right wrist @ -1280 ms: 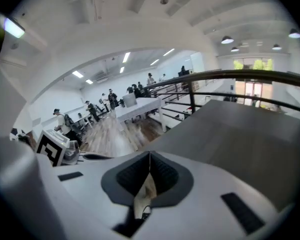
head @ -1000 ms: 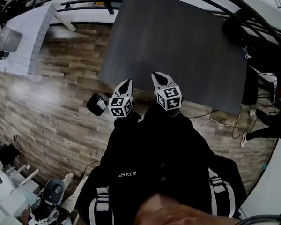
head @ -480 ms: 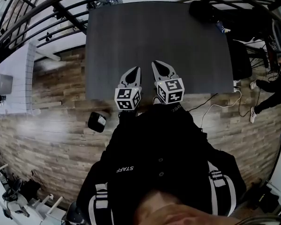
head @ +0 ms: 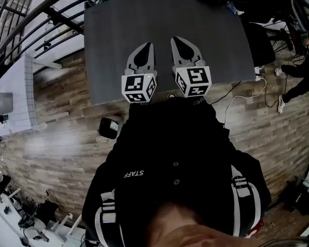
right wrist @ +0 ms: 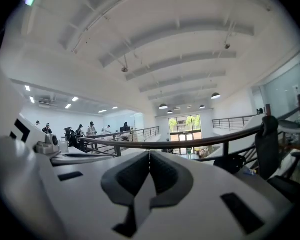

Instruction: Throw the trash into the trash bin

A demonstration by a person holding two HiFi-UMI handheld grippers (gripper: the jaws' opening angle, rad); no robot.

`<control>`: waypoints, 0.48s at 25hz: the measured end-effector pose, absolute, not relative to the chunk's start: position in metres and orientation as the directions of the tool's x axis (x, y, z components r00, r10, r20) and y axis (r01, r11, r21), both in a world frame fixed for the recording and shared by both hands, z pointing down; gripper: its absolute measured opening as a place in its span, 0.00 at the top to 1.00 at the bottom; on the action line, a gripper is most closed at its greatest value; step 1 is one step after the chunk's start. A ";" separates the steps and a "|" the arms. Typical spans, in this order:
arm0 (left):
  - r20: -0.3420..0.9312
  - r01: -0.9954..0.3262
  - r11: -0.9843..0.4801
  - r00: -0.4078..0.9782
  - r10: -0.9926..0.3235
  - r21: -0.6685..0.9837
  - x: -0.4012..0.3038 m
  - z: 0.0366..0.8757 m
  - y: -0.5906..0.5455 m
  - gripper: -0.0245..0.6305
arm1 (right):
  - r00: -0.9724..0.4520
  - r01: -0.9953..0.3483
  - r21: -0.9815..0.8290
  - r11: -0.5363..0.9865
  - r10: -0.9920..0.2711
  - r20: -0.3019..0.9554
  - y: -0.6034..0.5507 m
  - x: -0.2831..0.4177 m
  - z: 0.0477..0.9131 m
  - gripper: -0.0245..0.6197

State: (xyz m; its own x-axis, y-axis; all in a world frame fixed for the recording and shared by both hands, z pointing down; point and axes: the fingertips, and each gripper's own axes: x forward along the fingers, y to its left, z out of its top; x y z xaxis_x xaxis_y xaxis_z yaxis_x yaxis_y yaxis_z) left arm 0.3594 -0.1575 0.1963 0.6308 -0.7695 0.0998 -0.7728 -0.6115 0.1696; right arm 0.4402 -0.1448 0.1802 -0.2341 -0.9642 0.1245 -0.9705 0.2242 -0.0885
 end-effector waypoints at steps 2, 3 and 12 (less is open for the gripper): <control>0.087 -0.782 -0.607 0.621 -0.779 0.139 0.359 0.188 -0.163 0.96 | -0.235 -0.970 -0.082 0.228 -0.968 0.088 -0.148 0.441 0.169 0.94; 0.082 -0.785 -0.607 0.618 -0.782 0.126 0.359 0.184 -0.164 0.96 | -0.237 -0.970 -0.079 0.231 -0.969 0.073 -0.148 0.440 0.165 0.94; 0.036 -0.779 -0.621 0.625 -0.779 0.090 0.363 0.165 -0.165 0.96 | -0.257 -0.965 -0.048 0.256 -0.966 0.024 -0.149 0.430 0.152 0.94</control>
